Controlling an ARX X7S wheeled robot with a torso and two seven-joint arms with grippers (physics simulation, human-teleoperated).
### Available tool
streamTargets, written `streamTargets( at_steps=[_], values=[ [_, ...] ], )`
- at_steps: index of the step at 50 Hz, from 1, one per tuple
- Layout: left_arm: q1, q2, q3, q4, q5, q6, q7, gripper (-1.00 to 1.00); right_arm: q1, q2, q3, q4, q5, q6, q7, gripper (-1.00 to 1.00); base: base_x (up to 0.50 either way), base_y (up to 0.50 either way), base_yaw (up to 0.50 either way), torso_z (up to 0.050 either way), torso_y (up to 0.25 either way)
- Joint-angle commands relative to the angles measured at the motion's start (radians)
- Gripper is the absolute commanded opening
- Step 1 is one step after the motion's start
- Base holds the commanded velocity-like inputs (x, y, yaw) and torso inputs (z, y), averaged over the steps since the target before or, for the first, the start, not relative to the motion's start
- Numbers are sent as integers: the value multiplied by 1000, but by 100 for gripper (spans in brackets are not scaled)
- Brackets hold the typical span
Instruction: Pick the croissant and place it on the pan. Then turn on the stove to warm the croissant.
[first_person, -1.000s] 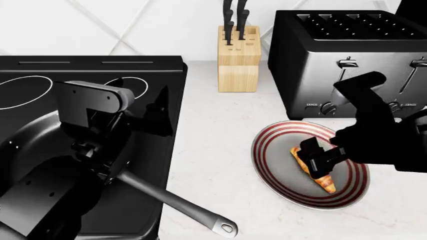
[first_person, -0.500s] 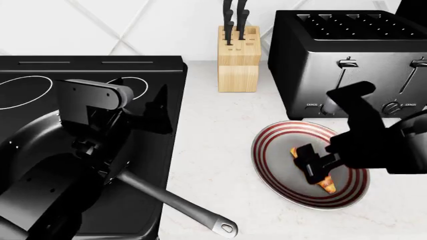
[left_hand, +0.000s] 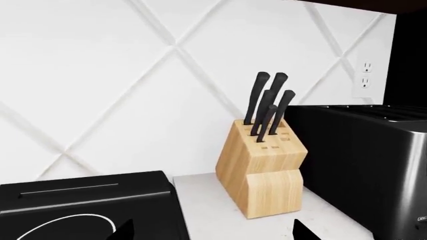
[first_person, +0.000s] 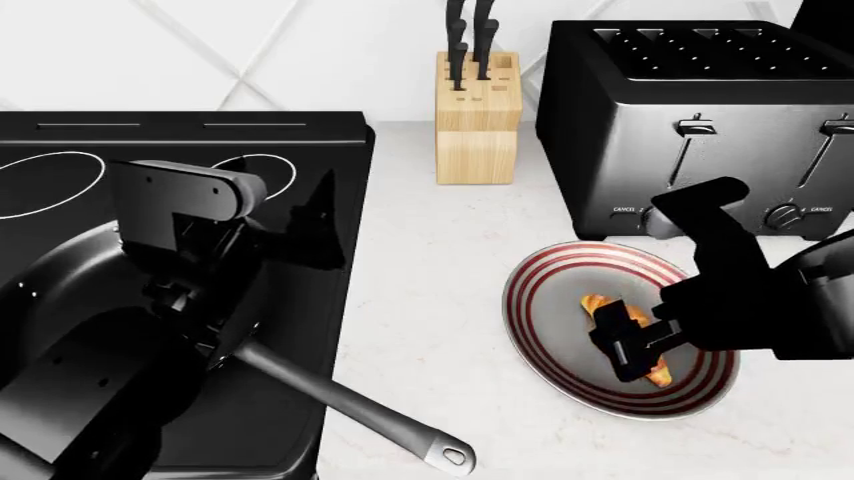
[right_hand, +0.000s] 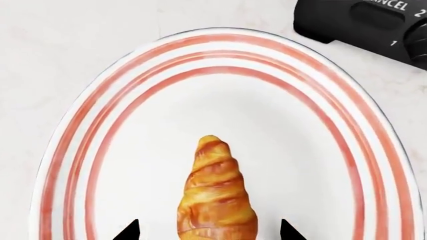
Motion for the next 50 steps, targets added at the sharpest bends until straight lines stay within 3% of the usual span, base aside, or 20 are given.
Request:
streamTargets(
  at_steps=[1,16,17,50],
  values=[
    [0,-2,3,-10,-2,5,1,100,7,-2,-23,10,-1,-4,-1,100,0,0,0,0,0],
    [-3,-3,7,-21,-3,15,3,100,11,0,-47,16,3,-12,-4,100,0,0,0,0,0],
    [-3,-3,8,-22,-3,16,3,100,12,0,-48,16,4,-13,-3,-100,0,0,0,0,0],
    [3,-13,-6,-8,-26,25,-6,100,106,29,-64,-57,108,-15,127,-100,0,0,0,0,0]
  ],
)
